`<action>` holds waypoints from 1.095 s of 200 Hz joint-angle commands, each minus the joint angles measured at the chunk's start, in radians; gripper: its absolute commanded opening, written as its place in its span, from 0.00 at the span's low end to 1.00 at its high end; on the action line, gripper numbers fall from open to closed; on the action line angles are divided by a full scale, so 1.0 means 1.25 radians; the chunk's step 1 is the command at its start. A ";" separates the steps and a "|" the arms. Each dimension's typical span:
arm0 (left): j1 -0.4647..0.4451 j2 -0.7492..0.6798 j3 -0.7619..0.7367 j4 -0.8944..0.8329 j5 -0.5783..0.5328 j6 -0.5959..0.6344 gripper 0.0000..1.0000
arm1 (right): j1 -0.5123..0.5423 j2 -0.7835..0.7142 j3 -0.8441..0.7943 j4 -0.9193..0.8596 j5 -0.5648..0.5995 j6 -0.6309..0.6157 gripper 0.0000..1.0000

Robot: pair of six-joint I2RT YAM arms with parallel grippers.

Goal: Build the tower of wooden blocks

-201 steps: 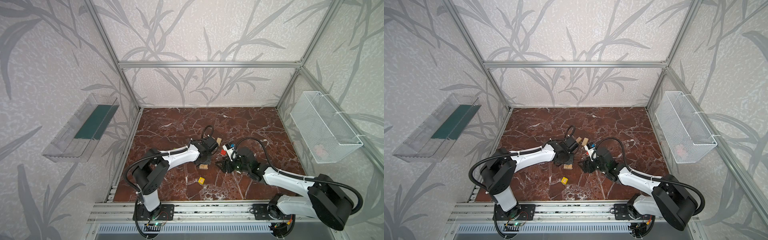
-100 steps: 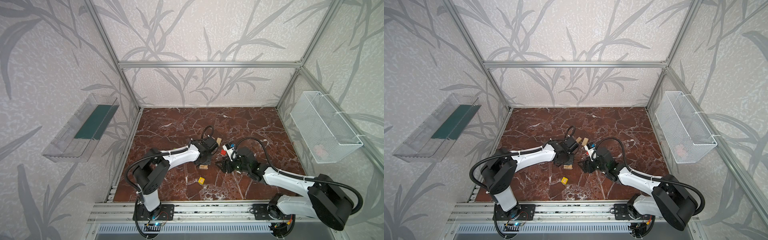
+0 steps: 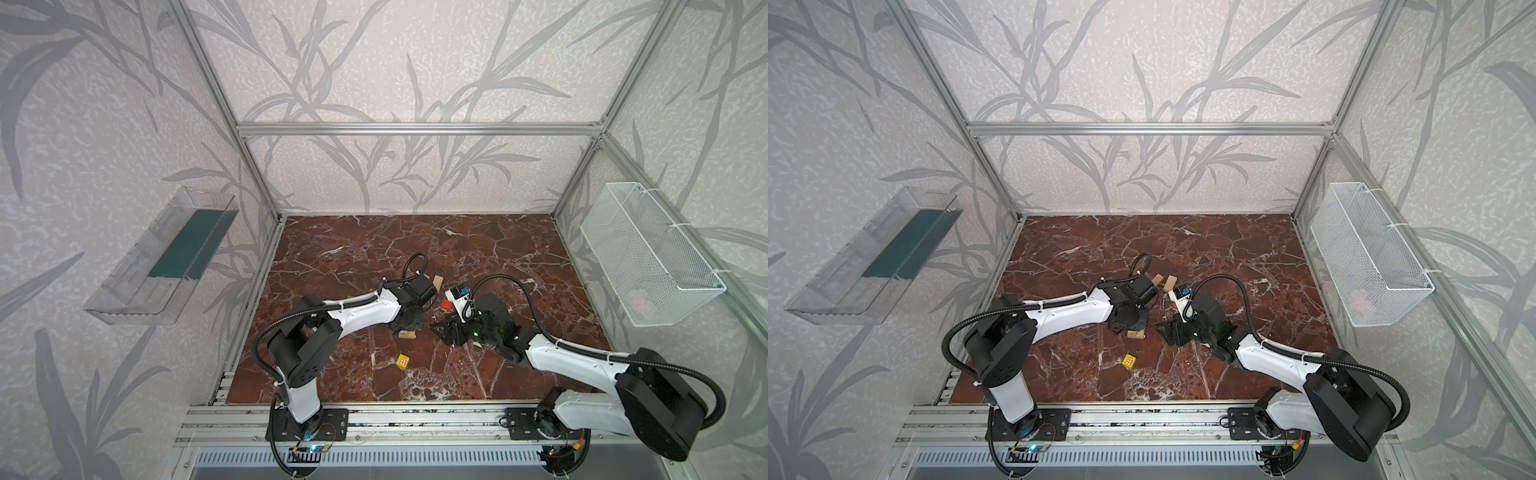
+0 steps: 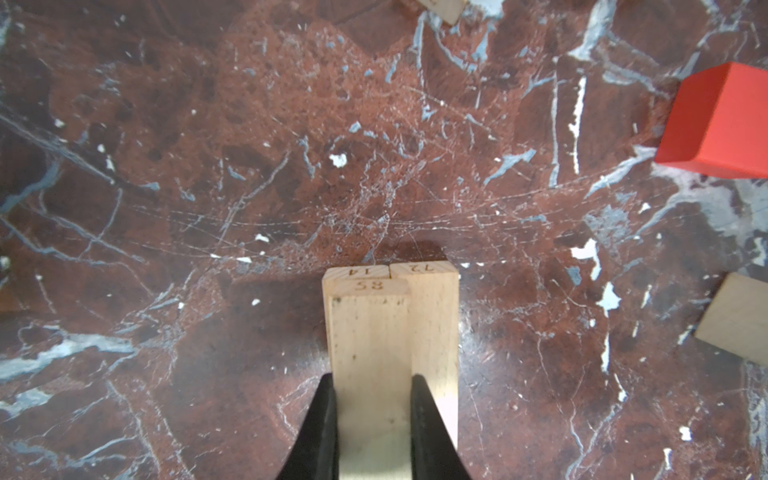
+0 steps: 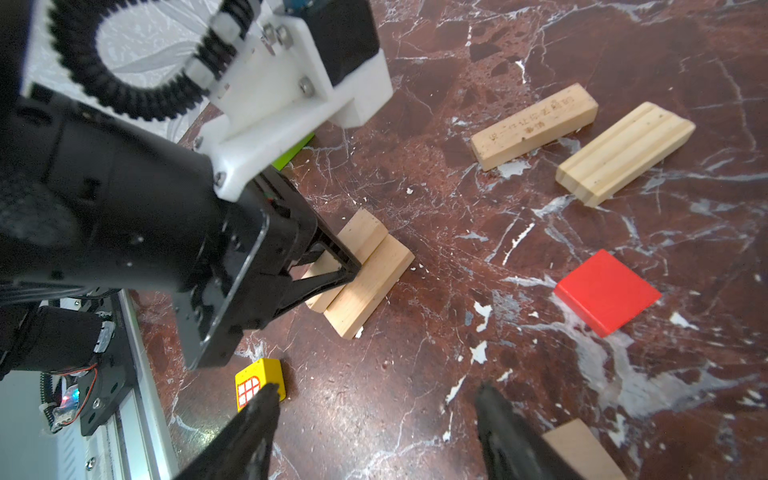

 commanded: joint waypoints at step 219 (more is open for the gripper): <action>-0.004 0.001 -0.015 -0.027 -0.032 -0.017 0.29 | -0.004 -0.014 -0.009 0.008 0.011 -0.007 0.74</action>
